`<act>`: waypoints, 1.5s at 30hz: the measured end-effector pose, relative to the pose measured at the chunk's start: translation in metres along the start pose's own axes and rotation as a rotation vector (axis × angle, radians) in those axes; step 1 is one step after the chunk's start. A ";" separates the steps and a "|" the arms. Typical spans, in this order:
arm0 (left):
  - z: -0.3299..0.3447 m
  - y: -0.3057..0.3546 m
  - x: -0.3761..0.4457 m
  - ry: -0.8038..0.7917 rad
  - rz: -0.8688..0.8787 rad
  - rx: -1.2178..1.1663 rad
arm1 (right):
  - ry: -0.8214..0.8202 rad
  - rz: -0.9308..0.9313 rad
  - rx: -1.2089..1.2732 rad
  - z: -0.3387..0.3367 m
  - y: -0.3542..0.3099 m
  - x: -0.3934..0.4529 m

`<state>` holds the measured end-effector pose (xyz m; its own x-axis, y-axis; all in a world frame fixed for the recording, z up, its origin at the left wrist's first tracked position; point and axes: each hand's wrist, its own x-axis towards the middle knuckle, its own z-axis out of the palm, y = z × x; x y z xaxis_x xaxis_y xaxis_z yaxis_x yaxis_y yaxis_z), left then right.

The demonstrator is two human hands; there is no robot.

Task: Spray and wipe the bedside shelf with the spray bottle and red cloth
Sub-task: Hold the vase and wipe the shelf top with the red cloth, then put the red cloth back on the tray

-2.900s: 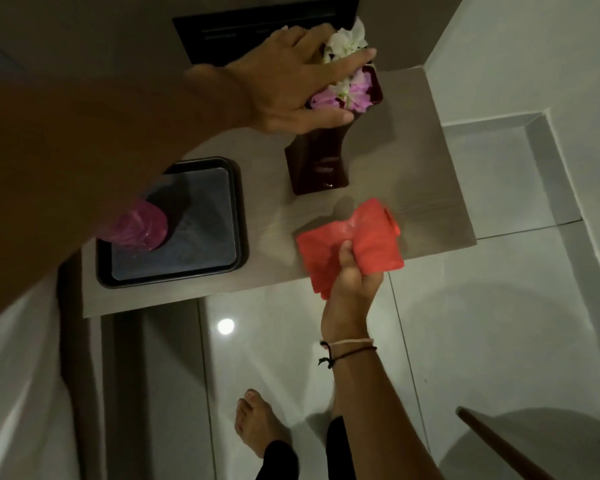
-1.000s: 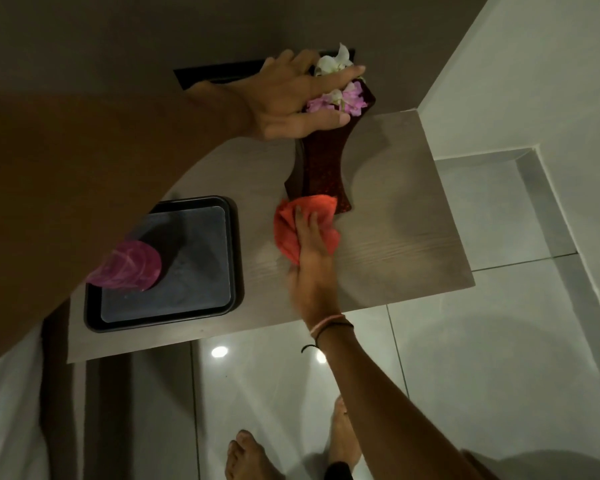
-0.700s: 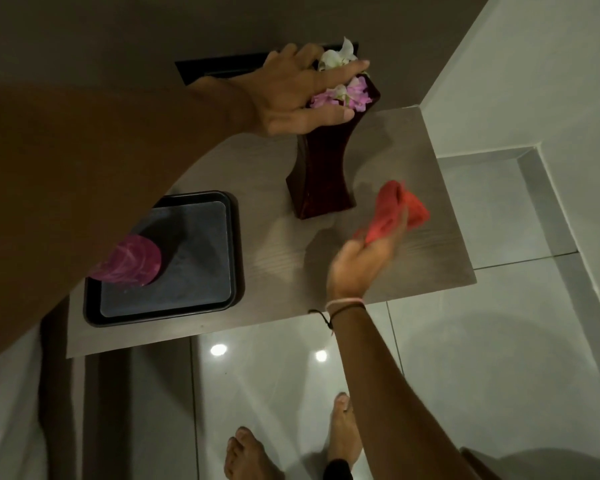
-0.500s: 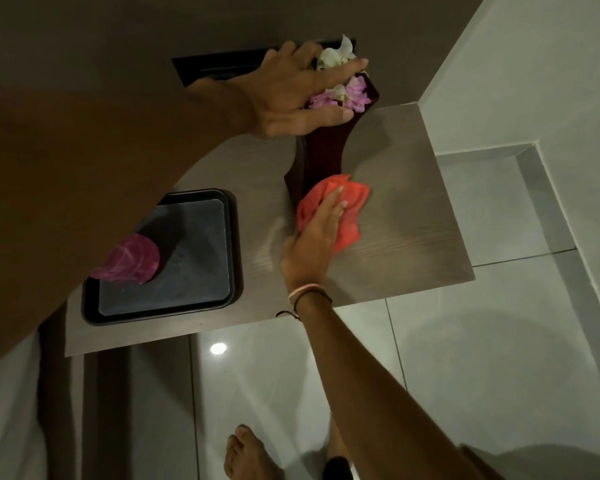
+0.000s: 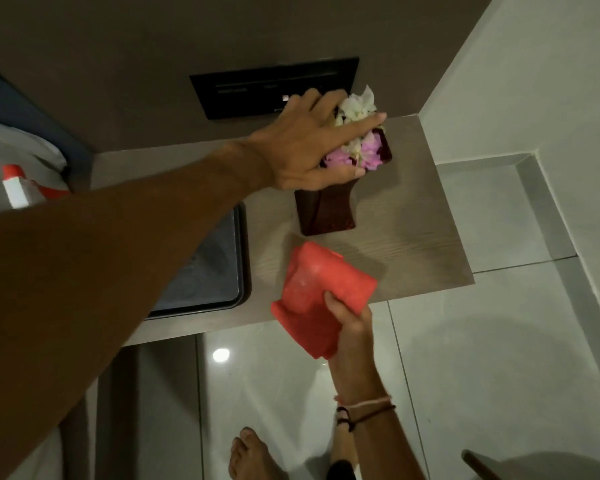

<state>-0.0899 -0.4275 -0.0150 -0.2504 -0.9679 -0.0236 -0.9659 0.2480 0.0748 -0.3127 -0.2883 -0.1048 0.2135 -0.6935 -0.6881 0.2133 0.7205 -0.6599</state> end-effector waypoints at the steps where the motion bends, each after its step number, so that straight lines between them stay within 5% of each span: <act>1: 0.003 0.004 -0.003 0.015 0.013 0.020 | -0.016 0.007 0.061 -0.006 -0.003 -0.003; 8: 0.008 0.019 -0.015 0.070 -0.007 0.097 | -0.047 0.174 0.104 -0.028 -0.025 -0.009; 11: -0.001 0.026 -0.033 0.194 -0.162 -0.070 | -0.112 0.179 0.068 -0.029 -0.035 -0.007; 15: 0.009 0.053 -0.095 0.457 -0.603 -0.637 | -0.236 0.218 0.083 -0.009 -0.045 -0.003; 18: 0.026 0.070 -0.147 0.293 -1.046 -1.374 | -0.335 0.274 0.135 0.029 -0.044 0.005; 21: 0.041 0.074 -0.185 0.323 -1.187 -1.958 | -0.375 0.214 -0.031 0.072 -0.035 0.015; 25: 0.060 0.061 -0.208 0.613 -1.431 -1.671 | -0.296 -0.078 -0.570 0.118 -0.015 0.028; 29: 0.070 0.038 -0.208 0.553 -1.485 -1.404 | -0.269 -0.088 -0.719 0.139 -0.004 0.043; 35: 0.076 0.032 -0.195 0.233 -1.282 -1.106 | -0.318 -0.225 -0.831 0.106 -0.002 0.036; 41: 0.078 0.068 -0.187 0.216 -0.980 -0.713 | 0.163 -0.553 -0.678 0.037 -0.014 0.025; 45: 0.075 0.084 -0.156 0.192 -0.805 -0.791 | 0.156 -0.540 -0.614 0.024 -0.047 0.044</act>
<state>-0.1370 -0.2529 -0.0802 0.5020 -0.8410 -0.2016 -0.5118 -0.4768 0.7146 -0.2906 -0.3527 -0.0971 0.0871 -0.9684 -0.2337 -0.3194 0.1951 -0.9273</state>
